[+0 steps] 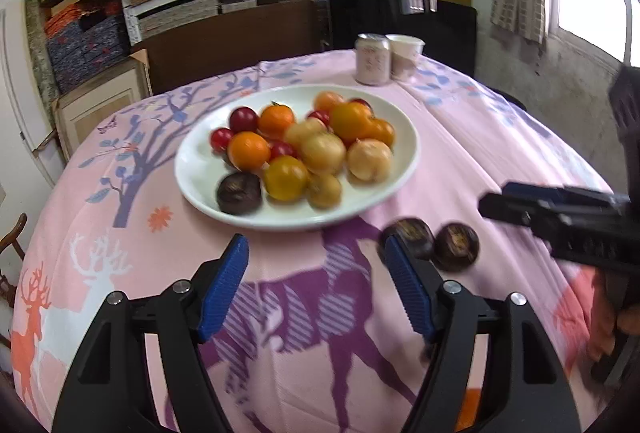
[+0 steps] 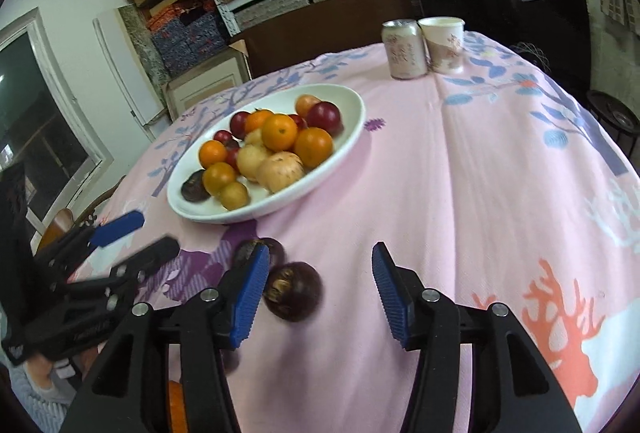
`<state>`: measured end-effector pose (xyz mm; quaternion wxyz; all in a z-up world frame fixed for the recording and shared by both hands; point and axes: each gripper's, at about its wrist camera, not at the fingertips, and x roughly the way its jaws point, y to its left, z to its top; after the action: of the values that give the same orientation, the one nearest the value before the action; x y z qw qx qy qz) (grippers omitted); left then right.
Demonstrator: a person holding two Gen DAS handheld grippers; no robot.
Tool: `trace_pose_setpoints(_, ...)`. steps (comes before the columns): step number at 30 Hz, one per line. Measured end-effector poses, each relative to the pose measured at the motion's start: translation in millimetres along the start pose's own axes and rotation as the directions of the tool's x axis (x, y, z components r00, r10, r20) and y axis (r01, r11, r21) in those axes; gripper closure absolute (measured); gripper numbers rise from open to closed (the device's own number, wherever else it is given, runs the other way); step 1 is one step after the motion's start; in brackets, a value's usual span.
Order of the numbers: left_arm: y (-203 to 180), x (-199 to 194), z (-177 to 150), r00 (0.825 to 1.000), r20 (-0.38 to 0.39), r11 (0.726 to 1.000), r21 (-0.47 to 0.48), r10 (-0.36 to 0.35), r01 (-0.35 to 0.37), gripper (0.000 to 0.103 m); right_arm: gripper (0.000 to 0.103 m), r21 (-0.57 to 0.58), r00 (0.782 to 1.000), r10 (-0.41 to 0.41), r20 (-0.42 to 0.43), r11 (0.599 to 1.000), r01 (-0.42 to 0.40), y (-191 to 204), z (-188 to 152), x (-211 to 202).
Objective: Organize fruits
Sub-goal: 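Grasp a dark plum with the left gripper while the right grasps another dark plum, then carry both dark plums onto the white plate and open both grippers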
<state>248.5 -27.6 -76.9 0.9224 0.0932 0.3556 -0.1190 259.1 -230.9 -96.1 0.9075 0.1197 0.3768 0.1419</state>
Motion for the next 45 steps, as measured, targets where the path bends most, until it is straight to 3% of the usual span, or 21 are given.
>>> trace_pose_setpoints(4, -4.0, 11.3, -2.4, 1.0, -0.027, 1.0, 0.002, 0.014, -0.013, 0.034, 0.049, 0.012, 1.0, 0.002, -0.017, 1.0, -0.002, -4.3, -2.3, 3.3)
trace_pose_setpoints(7, -7.5, 20.8, -0.6, 0.998, -0.054, 1.0, -0.004, -0.031, 0.031, 0.034, 0.047, -0.026, 0.999, -0.003, -0.042, 1.0, 0.001, 2.0, -4.4, 7.8)
trace_pose_setpoints(12, -26.7, 36.1, 4.5, 0.998, -0.066, 0.997, 0.075, -0.025, 0.029, 0.034, 0.044, -0.014, 1.0, 0.0, -0.02, 1.0, 0.0, -3.1, -2.9, -0.9)
trace_pose_setpoints(18, -36.0, 54.1, 11.3, 0.989, -0.113, 0.992, 0.068, -0.099, 0.107, 0.023, 0.041, 0.075, 1.0, 0.01, 0.007, 0.997, -0.011, -22.7, 2.0, -9.2)
trace_pose_setpoints(20, -43.1, 58.9, 10.4, 0.99, -0.116, 0.99, 0.104, -0.081, 0.093, 0.023, 0.041, 0.071, 1.0, 0.014, 0.005, 0.997, -0.014, -21.9, 2.5, -8.9)
trace_pose_setpoints(21, -44.2, 63.2, 11.3, 0.988, -0.132, 0.989, 0.109, -0.081, 0.095, 0.024, 0.041, 0.064, 1.0, 0.016, 0.004, 0.998, -0.017, -20.4, 2.6, -9.0)
trace_pose_setpoints(22, -44.6, 67.5, 11.8, 0.984, -0.148, 0.988, 0.105, -0.095, 0.111, 0.031, 0.041, 0.056, 1.0, 0.02, 0.002, 0.998, -0.02, -18.6, 2.3, -8.8)
trace_pose_setpoints(23, -45.4, 71.2, 11.9, 0.978, -0.167, 0.985, 0.098, -0.127, 0.145, 0.046, 0.041, 0.051, 1.0, 0.021, 0.0, 0.998, -0.021, -17.5, 2.1, -8.5)
trace_pose_setpoints(24, -45.2, 71.3, 12.4, 0.975, -0.167, 0.982, 0.09, -0.148, 0.165, 0.049, 0.041, 0.046, 1.0, 0.019, -0.001, 0.999, -0.019, -16.4, 1.9, -8.4)
trace_pose_setpoints(25, -45.5, 70.6, 12.8, 0.975, -0.162, 0.982, 0.092, -0.15, 0.166, 0.06, 0.041, 0.046, 1.0, 0.017, -0.001, 0.999, -0.017, -16.3, 2.1, -8.6)
trace_pose_setpoints(28, -42.7, 68.6, 11.9, 0.974, -0.159, 0.981, 0.079, -0.161, 0.175, 0.06, 0.041, 0.051, 1.0, 0.017, -0.006, 0.999, -0.017, -19.0, 1.5, -9.0)
trace_pose_setpoints(33, -13.2, 49.7, 2.8, 0.984, -0.139, 0.993, 0.012, -0.111, 0.114, 0.06, 0.041, -0.052, 0.996, 0.01, -0.09, 0.999, -0.015, 1.4, -6.5, 9.1)
trace_pose_setpoints(38, 16.7, 31.3, -3.3, 0.992, -0.107, 0.997, -0.05, -0.072, 0.067, 0.06, 0.041, -0.207, 0.987, -0.071, -0.144, 0.978, 0.04, 32.1, -18.9, 33.2)
trace_pose_setpoints(39, 18.6, 29.6, -1.6, 0.993, -0.098, 0.997, -0.056, -0.065, 0.059, 0.06, 0.044, -0.229, 0.987, -0.09, -0.136, 0.972, 0.057, 35.9, -20.2, 35.1)
trace_pose_setpoints(41, 18.3, 25.3, 0.1, 0.996, -0.081, 0.998, -0.045, -0.047, 0.044, 0.06, 0.063, -0.239, 0.987, -0.099, -0.13, 0.969, 0.065, 37.8, -19.7, 35.8)
trace_pose_setpoints(45, 16.9, 15.6, 4.5, 0.999, -0.044, 1.0, -0.025, -0.015, 0.014, 0.06, 0.063, -0.185, 0.994, -0.069, -0.088, 0.981, 0.052, 28.2, -13.0, 25.1)
